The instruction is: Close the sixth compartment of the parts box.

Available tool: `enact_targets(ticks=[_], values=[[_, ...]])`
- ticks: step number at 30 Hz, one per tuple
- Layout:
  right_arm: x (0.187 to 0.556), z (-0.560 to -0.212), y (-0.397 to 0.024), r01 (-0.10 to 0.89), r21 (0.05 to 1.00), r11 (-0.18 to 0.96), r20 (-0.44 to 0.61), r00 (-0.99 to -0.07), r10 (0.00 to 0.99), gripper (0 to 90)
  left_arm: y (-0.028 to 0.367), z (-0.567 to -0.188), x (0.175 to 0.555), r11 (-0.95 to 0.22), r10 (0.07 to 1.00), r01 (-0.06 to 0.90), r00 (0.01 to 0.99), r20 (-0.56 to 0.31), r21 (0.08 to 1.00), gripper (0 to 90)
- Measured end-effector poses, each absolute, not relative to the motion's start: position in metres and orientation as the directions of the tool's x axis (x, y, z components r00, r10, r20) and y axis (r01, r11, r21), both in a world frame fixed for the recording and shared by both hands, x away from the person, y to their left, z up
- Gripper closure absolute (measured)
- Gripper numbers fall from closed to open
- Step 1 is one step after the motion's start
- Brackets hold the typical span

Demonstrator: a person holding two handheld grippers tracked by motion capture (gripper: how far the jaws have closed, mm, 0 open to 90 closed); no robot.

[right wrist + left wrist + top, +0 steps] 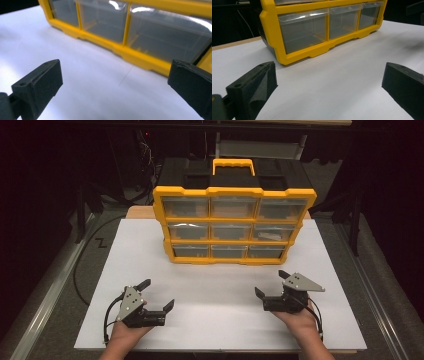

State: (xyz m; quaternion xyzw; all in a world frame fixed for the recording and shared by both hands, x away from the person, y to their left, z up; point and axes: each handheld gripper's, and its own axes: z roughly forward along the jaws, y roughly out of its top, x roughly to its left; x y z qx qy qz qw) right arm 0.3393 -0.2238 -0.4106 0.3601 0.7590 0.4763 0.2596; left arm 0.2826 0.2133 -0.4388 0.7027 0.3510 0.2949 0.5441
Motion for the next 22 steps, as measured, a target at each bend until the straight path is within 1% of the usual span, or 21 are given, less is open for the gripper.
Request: enact_targets(ticks=[10, 15, 19, 22], values=[[0.312, -0.414, -0.238, 0.276, 0.919, 0.282, -0.058, -0.613, 0.788, 0.8, 0.211, -0.439, 0.282, -0.17, 0.811, 0.171, 0.584, 0.039, 0.97, 0.5], [0.312, -0.417, -0.241, 0.274, 0.922, 0.273, -0.058, -0.6, 0.798, 0.8, 0.208, -0.439, 0.281, -0.183, 0.81, 0.175, 0.585, 0.047, 0.967, 0.5], [0.315, -0.422, -0.242, 0.281, 0.913, 0.297, -0.069, -0.609, 0.79, 0.8, 0.206, -0.44, 0.28, -0.19, 0.81, 0.179, 0.584, 0.051, 0.965, 0.5], [0.315, -0.422, -0.244, 0.28, 0.918, 0.28, -0.058, -0.605, 0.794, 0.8, 0.205, -0.44, 0.279, -0.198, 0.811, 0.181, 0.582, 0.057, 0.963, 0.5]])
